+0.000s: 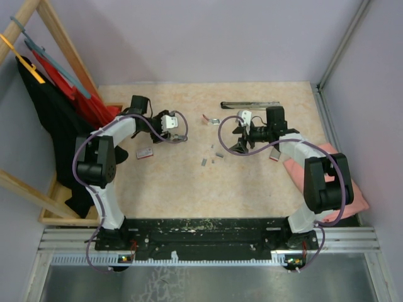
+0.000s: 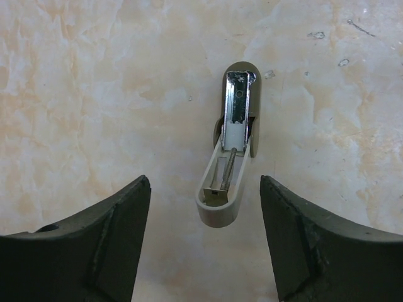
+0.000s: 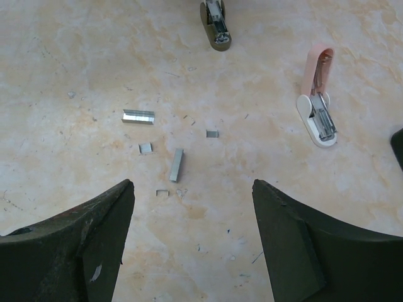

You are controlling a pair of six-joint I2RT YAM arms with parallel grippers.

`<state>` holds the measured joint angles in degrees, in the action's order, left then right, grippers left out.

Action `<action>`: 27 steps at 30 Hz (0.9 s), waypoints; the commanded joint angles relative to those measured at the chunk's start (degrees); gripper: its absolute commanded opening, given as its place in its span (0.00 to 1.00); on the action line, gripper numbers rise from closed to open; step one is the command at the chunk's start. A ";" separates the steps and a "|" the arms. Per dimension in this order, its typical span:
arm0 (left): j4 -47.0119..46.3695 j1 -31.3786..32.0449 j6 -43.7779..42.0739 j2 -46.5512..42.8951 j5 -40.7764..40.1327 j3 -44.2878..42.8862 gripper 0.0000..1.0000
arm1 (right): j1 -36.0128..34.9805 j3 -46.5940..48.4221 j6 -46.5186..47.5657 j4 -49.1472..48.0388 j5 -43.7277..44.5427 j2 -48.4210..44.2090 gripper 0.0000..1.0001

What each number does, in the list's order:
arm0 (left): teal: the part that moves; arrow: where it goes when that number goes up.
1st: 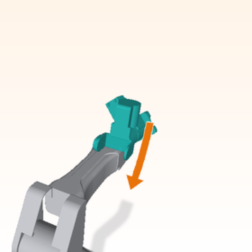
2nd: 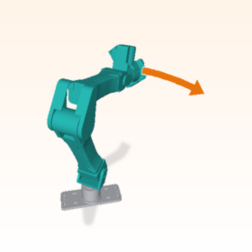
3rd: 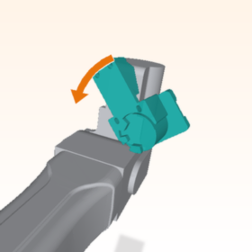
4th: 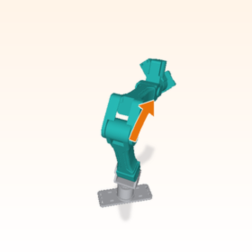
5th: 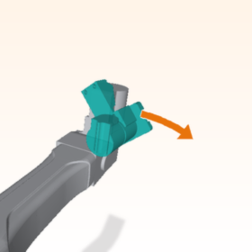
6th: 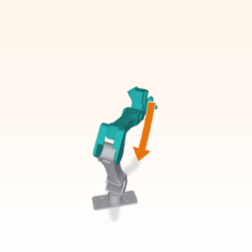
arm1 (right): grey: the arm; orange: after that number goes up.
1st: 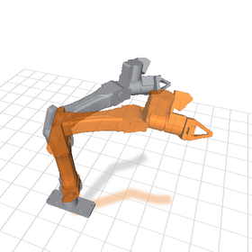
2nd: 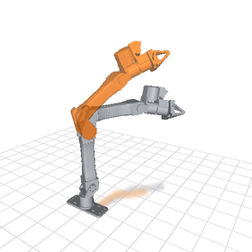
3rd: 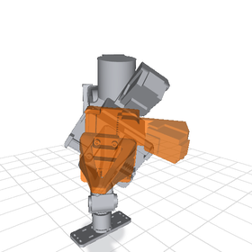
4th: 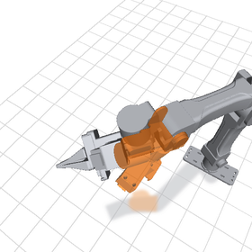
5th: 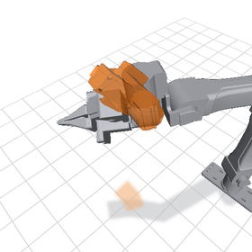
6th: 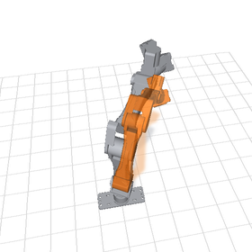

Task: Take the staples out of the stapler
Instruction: Place the stapler at the center of the board, then adjust the staple box at the center of the board.

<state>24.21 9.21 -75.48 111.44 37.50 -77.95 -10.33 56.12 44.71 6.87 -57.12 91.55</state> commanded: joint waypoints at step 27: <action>-16.36 0.10 36.46 -38.43 -10.93 23.64 1.00 | 8.18 5.19 -31.07 -0.13 34.99 -7.68 0.93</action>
<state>8.16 9.26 -47.31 77.71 31.42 -57.23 -2.24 61.63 20.71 8.08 -32.56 87.57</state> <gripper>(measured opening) 0.998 0.929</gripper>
